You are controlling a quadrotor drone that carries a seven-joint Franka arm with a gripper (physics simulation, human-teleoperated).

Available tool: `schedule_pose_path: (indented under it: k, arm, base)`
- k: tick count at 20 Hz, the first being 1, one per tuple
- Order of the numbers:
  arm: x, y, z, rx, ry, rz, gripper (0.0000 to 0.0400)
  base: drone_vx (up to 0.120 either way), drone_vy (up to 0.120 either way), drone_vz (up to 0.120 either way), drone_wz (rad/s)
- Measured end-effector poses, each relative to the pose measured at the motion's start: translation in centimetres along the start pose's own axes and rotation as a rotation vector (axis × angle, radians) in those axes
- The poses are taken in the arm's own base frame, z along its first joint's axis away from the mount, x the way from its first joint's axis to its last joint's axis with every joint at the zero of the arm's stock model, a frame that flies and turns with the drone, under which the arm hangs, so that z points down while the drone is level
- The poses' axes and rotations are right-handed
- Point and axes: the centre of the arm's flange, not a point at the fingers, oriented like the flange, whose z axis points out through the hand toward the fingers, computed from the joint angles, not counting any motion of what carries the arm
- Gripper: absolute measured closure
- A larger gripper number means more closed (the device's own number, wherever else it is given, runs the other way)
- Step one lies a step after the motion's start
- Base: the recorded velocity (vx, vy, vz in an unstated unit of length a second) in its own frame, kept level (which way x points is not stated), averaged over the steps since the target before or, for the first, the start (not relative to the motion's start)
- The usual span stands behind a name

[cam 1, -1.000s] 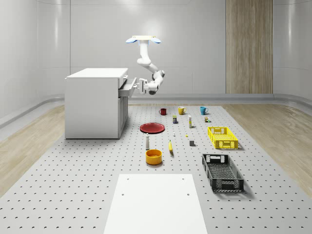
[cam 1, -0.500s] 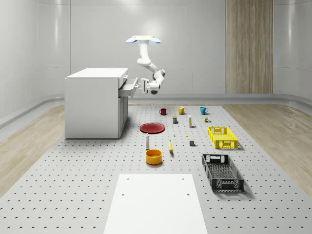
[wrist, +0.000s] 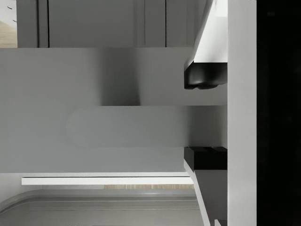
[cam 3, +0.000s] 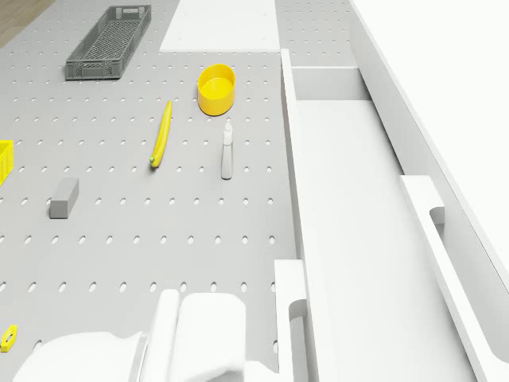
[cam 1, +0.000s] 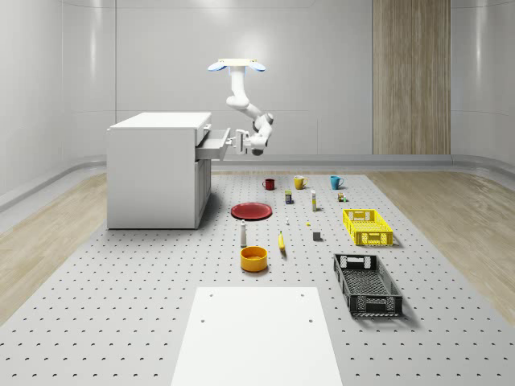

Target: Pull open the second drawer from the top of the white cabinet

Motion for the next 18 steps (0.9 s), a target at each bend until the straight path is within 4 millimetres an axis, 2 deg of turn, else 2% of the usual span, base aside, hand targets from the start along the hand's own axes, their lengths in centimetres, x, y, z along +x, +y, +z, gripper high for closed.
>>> schedule_pose_path:
  k: [2, 13, 15, 18]
  arm:
    - [0.1, 0.0, -0.5, 0.002, -0.003, 0.002, 0.0262]
    - [0.2, 0.1, -4.2, 0.004, -0.003, 0.012, 0.0266]
    - [0.2, 0.1, -4.5, 0.005, -0.005, 0.014, 0.0201]
    - [0.1, 0.1, -4.7, 0.007, -0.007, 0.014, 0.0148]
  base:
    - [0.000, 0.000, 0.000, 0.000]
    - [0.000, 0.000, 0.000, 0.000]
    - [0.000, 0.000, 0.000, 0.000]
    - [0.000, 0.000, 0.000, 0.000]
